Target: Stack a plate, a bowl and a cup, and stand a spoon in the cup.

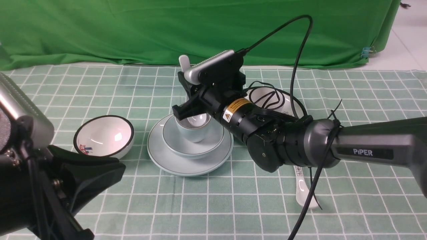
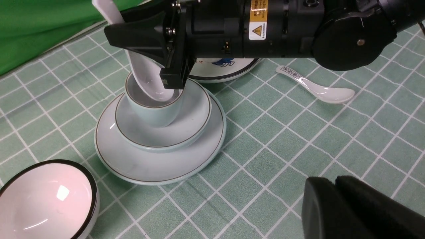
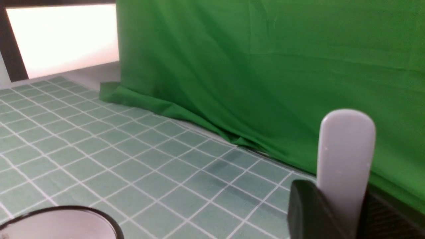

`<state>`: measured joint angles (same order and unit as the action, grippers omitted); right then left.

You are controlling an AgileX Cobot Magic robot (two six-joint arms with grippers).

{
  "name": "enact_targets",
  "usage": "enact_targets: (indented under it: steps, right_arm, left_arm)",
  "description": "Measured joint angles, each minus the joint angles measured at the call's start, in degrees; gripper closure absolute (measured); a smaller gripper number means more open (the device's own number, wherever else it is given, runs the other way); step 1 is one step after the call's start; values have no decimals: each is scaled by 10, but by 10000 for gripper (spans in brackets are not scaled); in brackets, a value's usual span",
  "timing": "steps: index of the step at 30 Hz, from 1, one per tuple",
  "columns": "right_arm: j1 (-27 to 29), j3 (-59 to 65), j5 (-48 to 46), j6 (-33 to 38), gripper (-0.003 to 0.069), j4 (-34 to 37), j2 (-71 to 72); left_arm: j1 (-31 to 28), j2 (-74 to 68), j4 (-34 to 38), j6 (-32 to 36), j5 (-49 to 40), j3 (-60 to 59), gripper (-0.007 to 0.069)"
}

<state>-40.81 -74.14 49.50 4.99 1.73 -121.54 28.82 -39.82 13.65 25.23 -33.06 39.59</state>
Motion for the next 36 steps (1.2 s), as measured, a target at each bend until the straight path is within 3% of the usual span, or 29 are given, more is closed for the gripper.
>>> enact_targets:
  steps: [5, 11, 17, 25, 28, 31, 35, 36]
  right_arm:
    - [0, 0, -1, 0, 475, 0, -16]
    - [0, 0, 0, 0, 355, 0, -21]
    - [0, 0, -14, 0, 286, 0, -13]
    - [-21, 0, -197, 1, 239, 2, 128]
    - [-32, -2, -385, 11, 239, 1, 224]
    - [-36, -2, -553, 13, 270, 1, 309]
    - [-39, 44, -691, -1, 434, 1, 409]
    - [-39, 74, -716, -10, 508, 1, 443]
  left_arm:
    - [0, 0, 0, 0, 0, 0, 592]
    - [0, 0, -1, 0, 0, 0, 592]
    - [0, 0, -4, 0, 0, 0, 592]
    - [0, 0, -23, 1, 12, 0, 592]
    - [0, 2, -21, 1, 43, 0, 592]
    - [0, 22, -3, 1, 56, -3, 592]
    - [0, 106, 19, 1, 111, -44, 592]
    - [0, 140, 26, 1, 135, -66, 592]
